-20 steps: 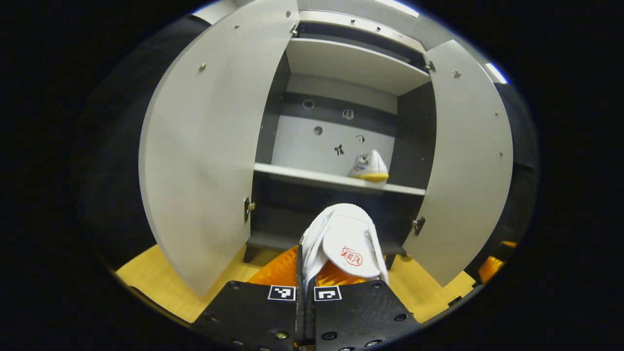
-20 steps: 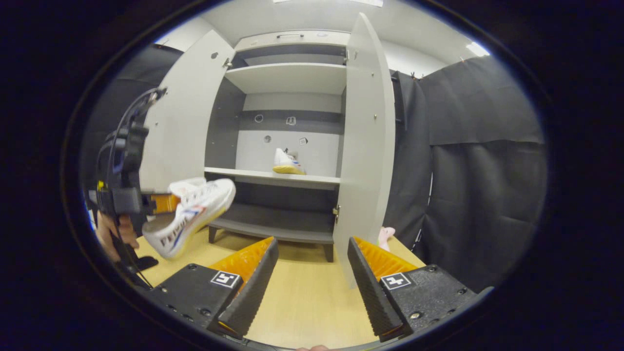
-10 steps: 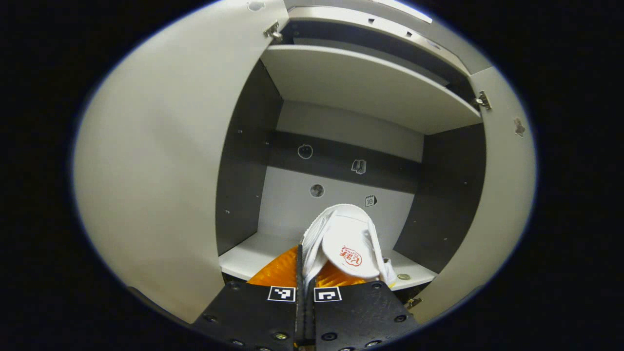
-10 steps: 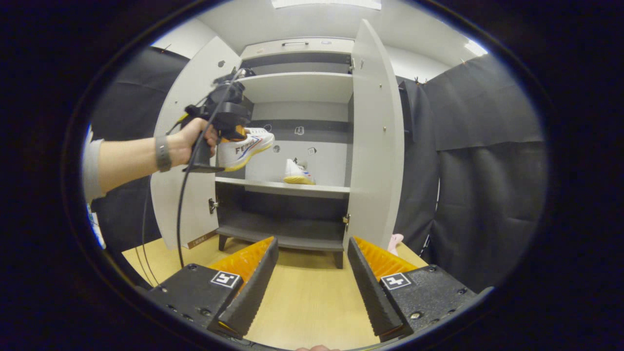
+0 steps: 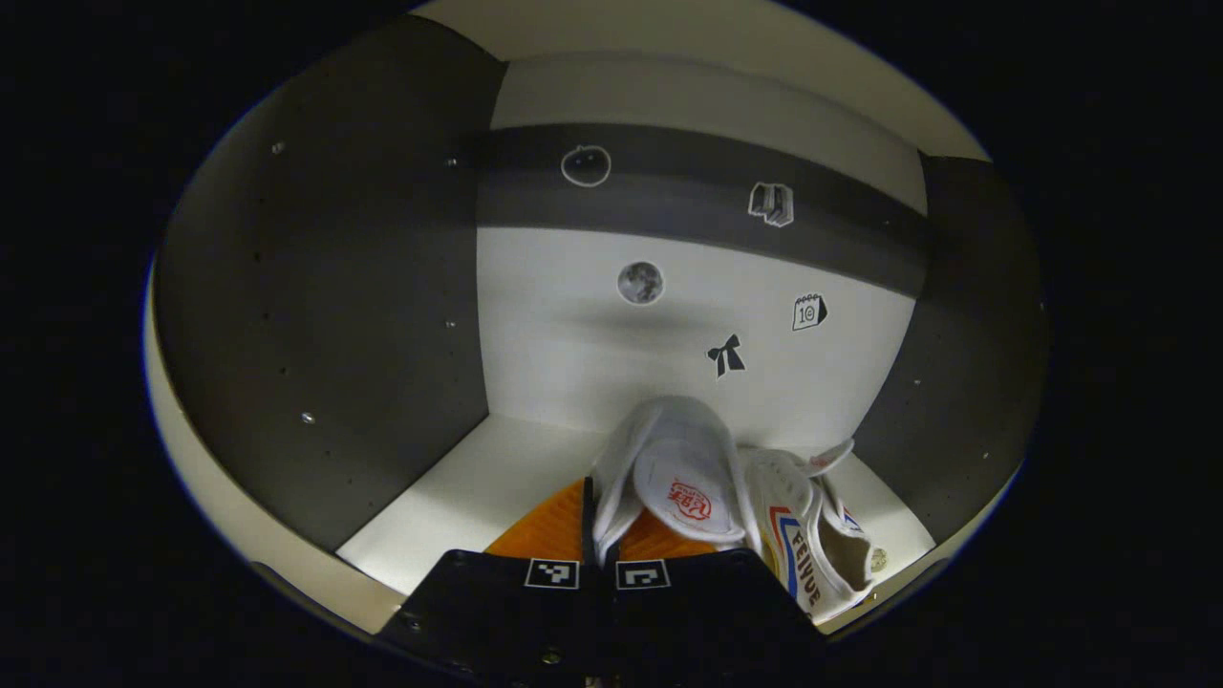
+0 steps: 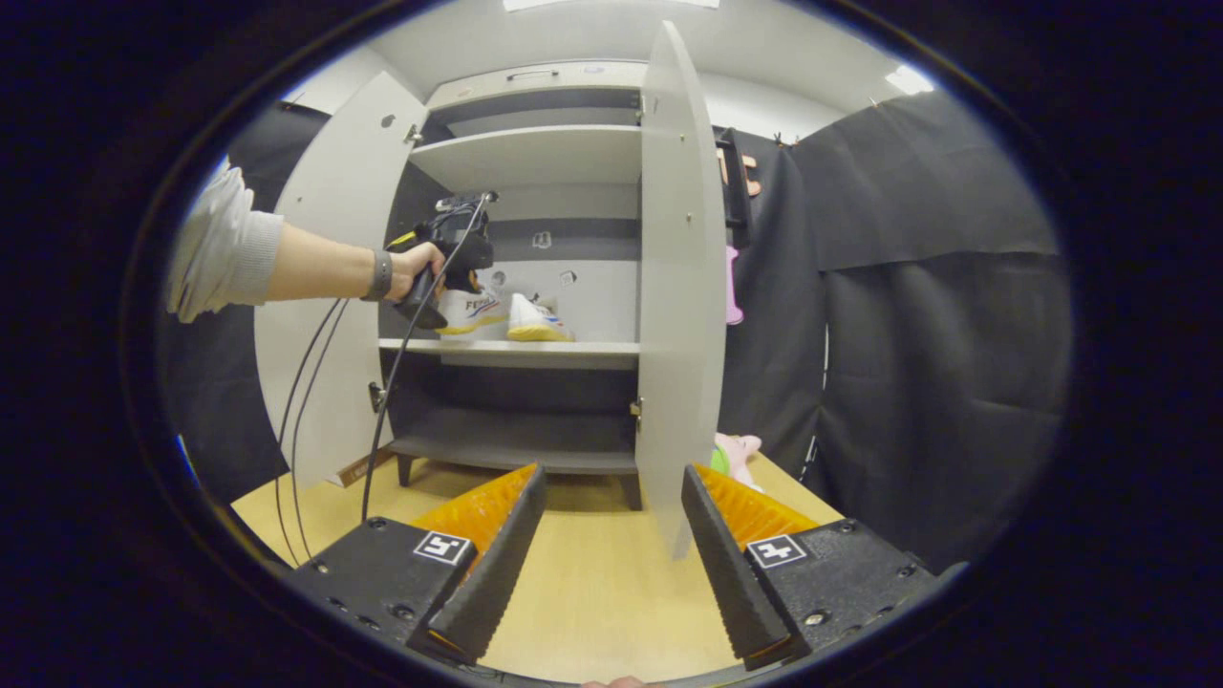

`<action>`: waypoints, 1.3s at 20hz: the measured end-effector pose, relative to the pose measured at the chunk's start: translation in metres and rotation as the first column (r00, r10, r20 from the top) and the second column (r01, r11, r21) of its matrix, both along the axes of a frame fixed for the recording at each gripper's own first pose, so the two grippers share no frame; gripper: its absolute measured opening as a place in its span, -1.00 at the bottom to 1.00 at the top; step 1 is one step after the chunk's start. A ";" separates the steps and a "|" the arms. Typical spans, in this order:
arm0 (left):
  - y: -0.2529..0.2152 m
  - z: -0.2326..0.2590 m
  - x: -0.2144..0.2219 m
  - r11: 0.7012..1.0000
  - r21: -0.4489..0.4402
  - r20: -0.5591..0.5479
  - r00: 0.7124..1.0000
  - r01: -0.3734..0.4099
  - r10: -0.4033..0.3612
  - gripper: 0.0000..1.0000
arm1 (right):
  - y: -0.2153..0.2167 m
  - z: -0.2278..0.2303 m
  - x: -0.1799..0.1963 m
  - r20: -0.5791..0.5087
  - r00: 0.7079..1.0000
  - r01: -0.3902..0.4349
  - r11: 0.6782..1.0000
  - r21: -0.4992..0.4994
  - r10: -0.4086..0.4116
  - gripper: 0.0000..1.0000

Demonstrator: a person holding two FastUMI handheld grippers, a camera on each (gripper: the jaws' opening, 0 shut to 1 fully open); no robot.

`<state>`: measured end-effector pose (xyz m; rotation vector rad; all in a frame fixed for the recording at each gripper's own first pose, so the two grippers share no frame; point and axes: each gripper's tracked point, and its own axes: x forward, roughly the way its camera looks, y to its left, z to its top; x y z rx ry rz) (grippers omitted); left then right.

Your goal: Grab one shoe with the right hand and put it into the shoe cabinet, grab the other shoe with the left hand and put it into the shoe cabinet; then close the right door with the right hand and the left door with the left hand.

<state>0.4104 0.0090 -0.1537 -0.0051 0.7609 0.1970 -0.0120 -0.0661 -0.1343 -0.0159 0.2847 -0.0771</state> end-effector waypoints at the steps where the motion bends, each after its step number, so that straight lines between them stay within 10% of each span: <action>1: 0.003 -0.008 0.001 1.000 -0.003 -0.020 1.000 -0.014 0.014 -1.00 | -0.005 0.000 -0.001 0.000 1.000 0.012 1.000 -0.006 -0.012 0.81; 10: 0.002 -0.032 0.001 0.995 -0.099 -0.130 0.991 -0.028 0.015 -0.96 | -0.012 -0.008 0.006 -0.020 0.999 0.037 0.999 0.005 -0.037 0.81; 14: -0.001 -0.032 -0.001 0.994 -0.107 -0.136 0.991 -0.011 -0.003 -0.37 | -0.014 -0.008 0.005 -0.020 0.999 0.039 0.999 -0.001 -0.039 0.80; 15: -0.001 -0.032 -0.004 0.993 -0.117 -0.147 0.989 -0.016 -0.001 -0.60 | -0.013 -0.008 0.004 -0.021 0.999 0.040 0.999 0.000 -0.040 0.80; 18: -0.003 -0.015 -0.014 0.993 -0.121 -0.135 0.990 0.014 -0.030 -0.36 | -0.013 -0.008 0.005 -0.020 0.999 0.036 0.999 0.000 -0.036 0.81; 19: -0.005 -0.005 -0.021 0.992 -0.125 -0.125 0.991 0.031 -0.047 0.00 | -0.012 -0.008 0.005 -0.020 0.999 0.032 0.999 -0.001 -0.032 0.81; 20: -0.007 0.004 -0.027 0.991 -0.127 -0.107 0.992 0.053 -0.067 -0.25 | -0.011 -0.007 0.005 -0.018 0.999 0.028 1.000 -0.001 -0.028 0.81; 21: -0.008 0.015 -0.035 0.989 -0.125 -0.088 0.992 0.076 -0.087 0.10 | -0.009 -0.007 0.005 -0.016 1.000 0.022 1.000 0.000 -0.022 0.81; 23: -0.011 0.044 -0.051 0.986 -0.125 -0.022 0.993 0.112 -0.116 -0.24 | -0.004 -0.005 0.006 -0.013 1.000 0.007 1.000 0.001 -0.007 0.81; 26: -0.014 0.096 -0.088 0.977 -0.107 0.121 0.978 0.184 -0.171 -0.24 | 0.002 -0.001 0.007 -0.001 1.000 -0.013 1.000 0.000 0.013 0.81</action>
